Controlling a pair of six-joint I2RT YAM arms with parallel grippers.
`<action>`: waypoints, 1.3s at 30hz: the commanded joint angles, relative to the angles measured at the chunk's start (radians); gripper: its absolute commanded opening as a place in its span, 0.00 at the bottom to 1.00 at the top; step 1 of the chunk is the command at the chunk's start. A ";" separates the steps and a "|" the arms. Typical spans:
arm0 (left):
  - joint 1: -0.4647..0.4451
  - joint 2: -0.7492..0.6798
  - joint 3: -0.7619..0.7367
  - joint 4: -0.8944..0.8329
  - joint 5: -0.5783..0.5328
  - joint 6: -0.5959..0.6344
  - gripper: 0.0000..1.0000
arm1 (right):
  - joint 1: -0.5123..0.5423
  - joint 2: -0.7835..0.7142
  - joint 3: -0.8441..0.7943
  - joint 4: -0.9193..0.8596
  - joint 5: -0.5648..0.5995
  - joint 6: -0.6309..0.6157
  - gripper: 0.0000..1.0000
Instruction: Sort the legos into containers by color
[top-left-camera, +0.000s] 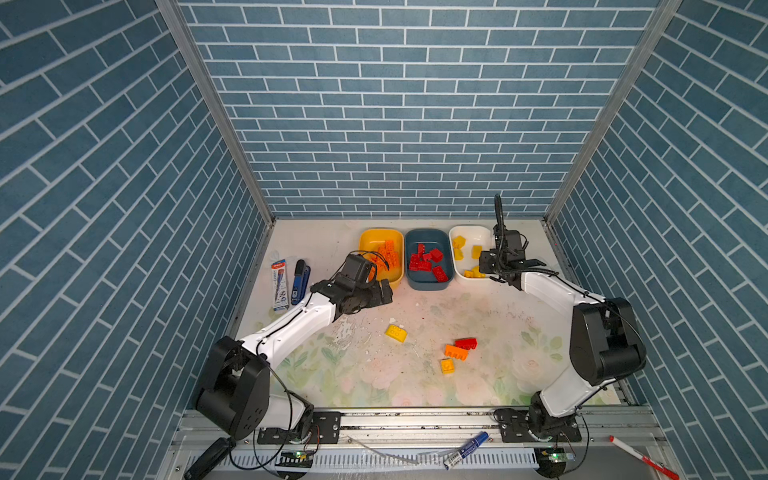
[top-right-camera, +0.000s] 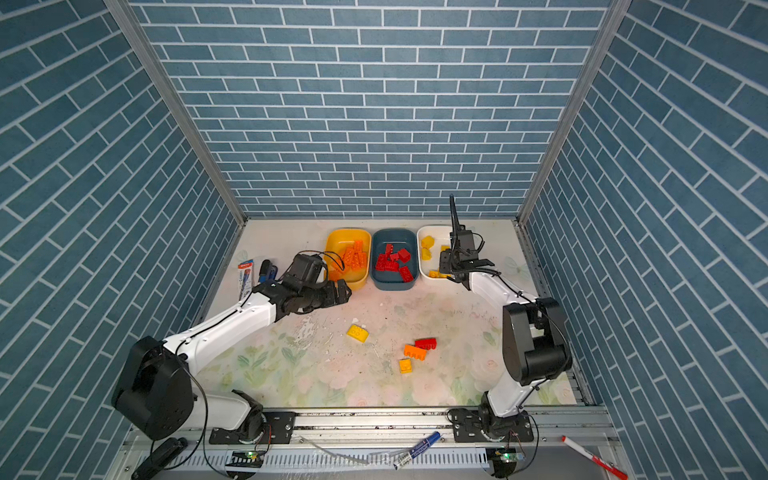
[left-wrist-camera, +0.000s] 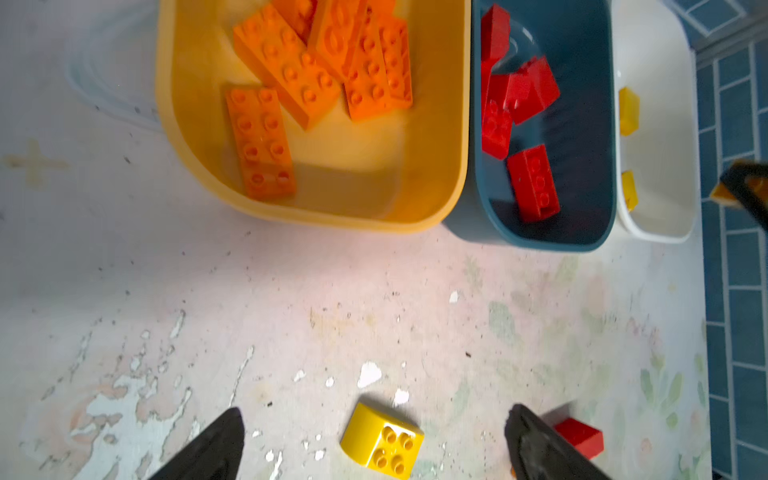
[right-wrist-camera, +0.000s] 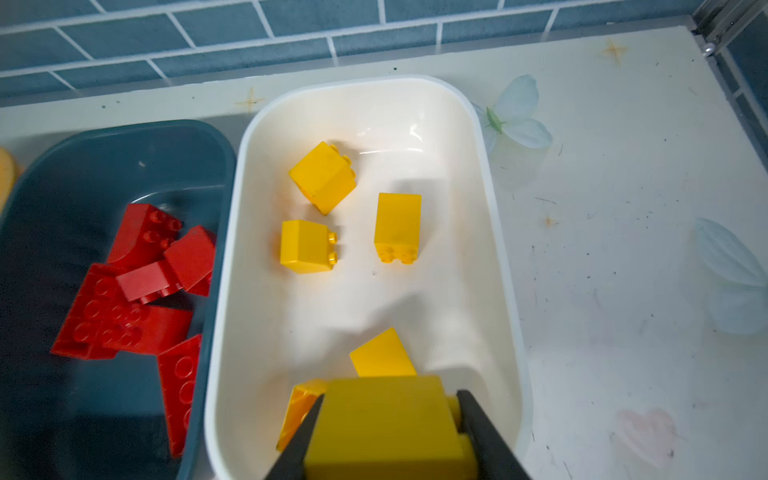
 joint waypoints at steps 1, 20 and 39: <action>-0.035 -0.023 -0.025 -0.055 -0.007 0.032 0.99 | -0.008 0.069 0.140 -0.097 0.004 0.019 0.42; -0.098 0.062 -0.024 -0.056 -0.104 -0.051 0.99 | 0.184 -0.216 -0.125 -0.058 -0.146 -0.105 0.99; -0.004 -0.094 -0.154 -0.058 -0.222 -0.248 0.99 | 0.643 -0.063 -0.148 -0.078 -0.271 -0.407 0.94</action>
